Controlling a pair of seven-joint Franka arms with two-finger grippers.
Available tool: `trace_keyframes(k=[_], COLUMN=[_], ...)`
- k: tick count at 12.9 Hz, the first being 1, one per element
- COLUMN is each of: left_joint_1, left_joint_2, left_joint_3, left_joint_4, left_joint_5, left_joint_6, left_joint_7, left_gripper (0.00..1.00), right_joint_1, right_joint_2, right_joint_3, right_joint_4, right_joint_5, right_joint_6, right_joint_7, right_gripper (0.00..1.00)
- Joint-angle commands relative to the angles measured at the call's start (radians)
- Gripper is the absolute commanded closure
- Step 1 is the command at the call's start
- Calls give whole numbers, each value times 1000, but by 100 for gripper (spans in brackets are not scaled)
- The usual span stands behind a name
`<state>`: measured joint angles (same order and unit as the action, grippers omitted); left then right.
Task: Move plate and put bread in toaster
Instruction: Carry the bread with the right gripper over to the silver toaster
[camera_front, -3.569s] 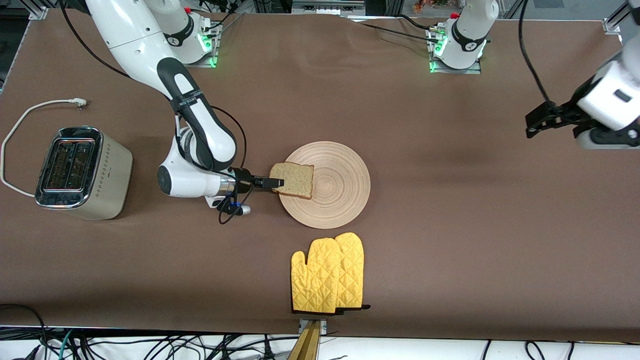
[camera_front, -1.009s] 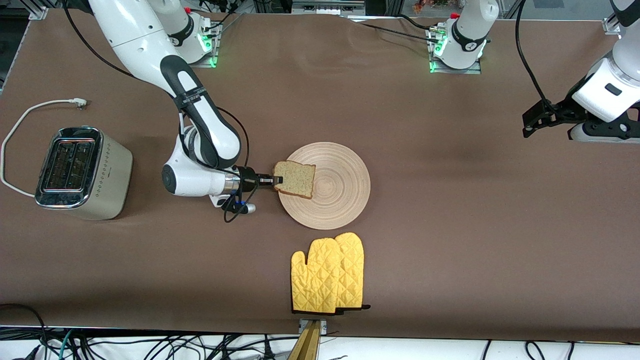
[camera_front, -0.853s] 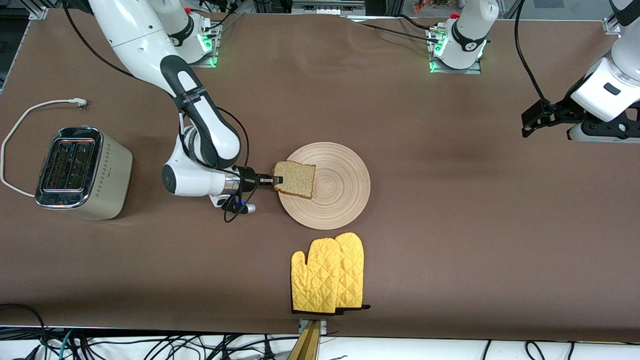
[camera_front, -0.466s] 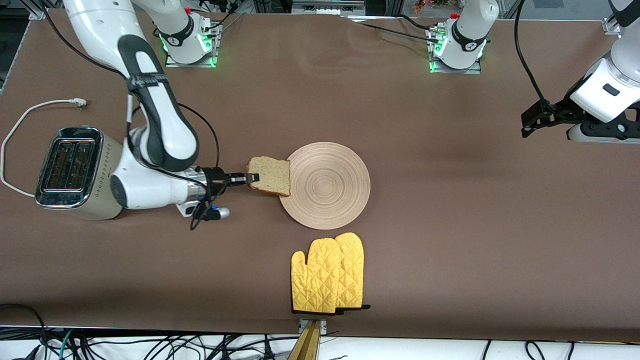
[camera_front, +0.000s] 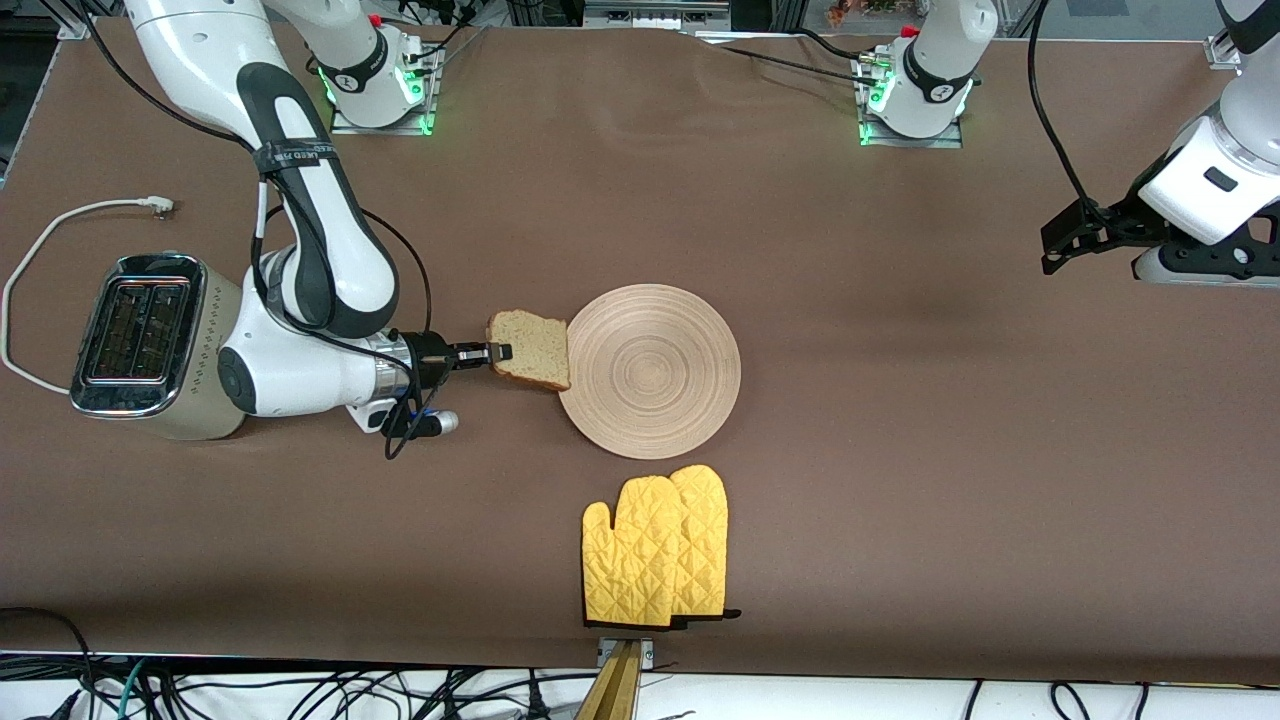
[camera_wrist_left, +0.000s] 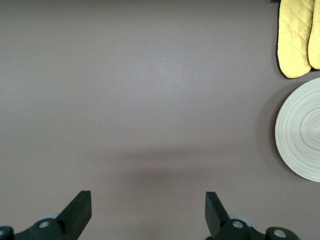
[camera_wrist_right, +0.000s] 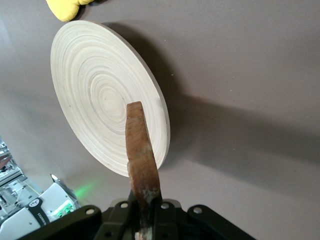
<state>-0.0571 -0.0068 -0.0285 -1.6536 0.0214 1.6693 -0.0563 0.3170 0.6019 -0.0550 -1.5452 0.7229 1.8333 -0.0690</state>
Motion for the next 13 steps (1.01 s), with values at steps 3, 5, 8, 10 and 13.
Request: trace_keyframes(k=[3, 5, 8, 10, 13], left_joint_1=[-10, -13, -7, -12, -10], left_joint_2=[10, 11, 10, 10, 10], left_joint_3=[12, 10, 12, 12, 12], left_joint_4=[29, 31, 29, 29, 29], left_joint_5=[-20, -20, -18, -18, -20], left_joint_6=[-23, -23, -25, -25, -34], left_joint_7=[15, 13, 16, 15, 15], left_gripper=[0, 0, 0, 0, 0], right_joint_1=[-18, -24, -33, -33, -33], right_joint_2=[-7, -7, -7, -8, -8], right_joint_3=[-2, -9, -57, -95, -166], right_joint_4=[22, 60, 134, 171, 236], right_joint_5=[-43, -100, -166, -215, -290], right_joint_6=[-28, -66, -168, -225, -337], right_joint_7=[0, 1, 0, -3, -9], right_gripper=[100, 100, 100, 100, 100])
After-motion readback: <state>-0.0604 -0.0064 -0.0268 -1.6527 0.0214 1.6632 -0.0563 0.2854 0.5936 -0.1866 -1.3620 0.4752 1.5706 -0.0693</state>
